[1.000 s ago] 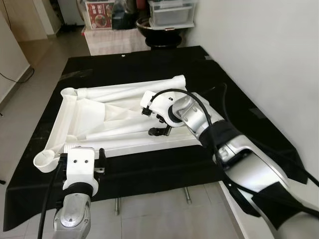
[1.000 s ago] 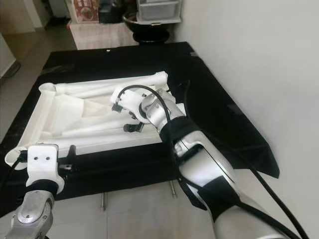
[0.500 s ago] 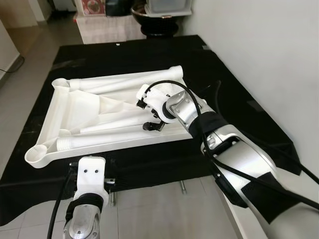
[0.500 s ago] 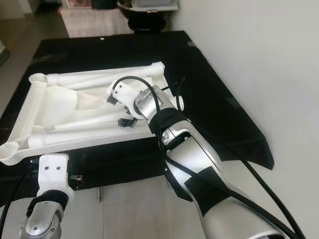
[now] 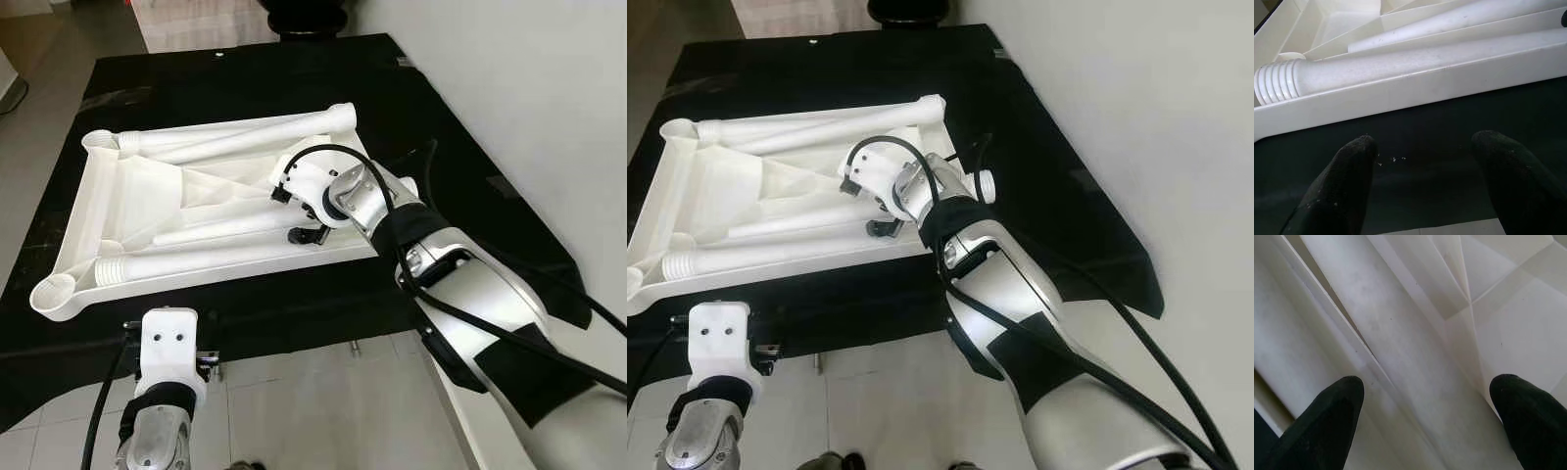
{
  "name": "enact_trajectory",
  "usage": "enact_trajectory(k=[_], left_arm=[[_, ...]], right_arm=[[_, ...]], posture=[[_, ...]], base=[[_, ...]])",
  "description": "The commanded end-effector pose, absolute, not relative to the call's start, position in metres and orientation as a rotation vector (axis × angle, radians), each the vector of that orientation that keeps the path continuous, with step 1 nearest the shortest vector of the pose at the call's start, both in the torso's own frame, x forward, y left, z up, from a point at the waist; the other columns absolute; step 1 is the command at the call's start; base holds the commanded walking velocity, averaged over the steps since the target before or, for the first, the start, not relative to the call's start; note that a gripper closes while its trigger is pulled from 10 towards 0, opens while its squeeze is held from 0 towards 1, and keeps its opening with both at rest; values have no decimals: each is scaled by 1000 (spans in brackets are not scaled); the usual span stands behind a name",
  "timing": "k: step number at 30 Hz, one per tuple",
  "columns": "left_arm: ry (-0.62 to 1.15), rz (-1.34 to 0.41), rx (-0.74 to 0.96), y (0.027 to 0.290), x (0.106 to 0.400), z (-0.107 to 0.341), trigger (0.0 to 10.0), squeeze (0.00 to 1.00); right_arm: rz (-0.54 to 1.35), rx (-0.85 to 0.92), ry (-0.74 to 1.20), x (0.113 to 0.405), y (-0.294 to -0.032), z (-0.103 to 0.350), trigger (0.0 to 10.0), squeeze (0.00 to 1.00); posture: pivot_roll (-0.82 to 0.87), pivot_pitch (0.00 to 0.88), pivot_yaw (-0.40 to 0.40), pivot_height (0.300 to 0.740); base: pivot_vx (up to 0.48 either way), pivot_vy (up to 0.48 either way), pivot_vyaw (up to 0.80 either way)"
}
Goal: Building children table
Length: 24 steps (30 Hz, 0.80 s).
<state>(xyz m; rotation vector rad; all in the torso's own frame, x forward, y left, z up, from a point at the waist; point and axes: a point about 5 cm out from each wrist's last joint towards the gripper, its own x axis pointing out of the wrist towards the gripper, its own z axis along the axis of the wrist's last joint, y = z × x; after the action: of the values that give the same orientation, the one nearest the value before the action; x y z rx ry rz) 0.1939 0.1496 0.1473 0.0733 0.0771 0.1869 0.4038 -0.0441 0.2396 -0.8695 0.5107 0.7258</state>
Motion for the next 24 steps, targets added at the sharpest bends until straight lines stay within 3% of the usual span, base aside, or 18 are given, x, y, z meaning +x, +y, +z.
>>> enact_trajectory(k=[1,4,5,19,24], left_arm=[[101,196,76,148,190,145,10000,0],[109,193,70,146,189,144,10000,0],[113,196,67,146,189,144,10000,0],[116,212,57,145,192,143,10000,0],[102,224,56,147,194,147,10000,0]], right_arm=[[733,-889,564,403,-48,233,10000,0],[745,-944,587,403,-52,230,10000,0],[753,-999,602,403,-55,231,0,0],[752,-1113,555,406,-55,245,0,0],[766,-911,389,407,-41,267,0,0]], posture=[[54,212,-53,740],[49,212,-53,740],[40,207,-58,740],[23,195,-74,740],[29,188,-73,740]], base=[[0,0,0],[0,0,0],[0,0,0],[0,0,0],[0,0,0]])
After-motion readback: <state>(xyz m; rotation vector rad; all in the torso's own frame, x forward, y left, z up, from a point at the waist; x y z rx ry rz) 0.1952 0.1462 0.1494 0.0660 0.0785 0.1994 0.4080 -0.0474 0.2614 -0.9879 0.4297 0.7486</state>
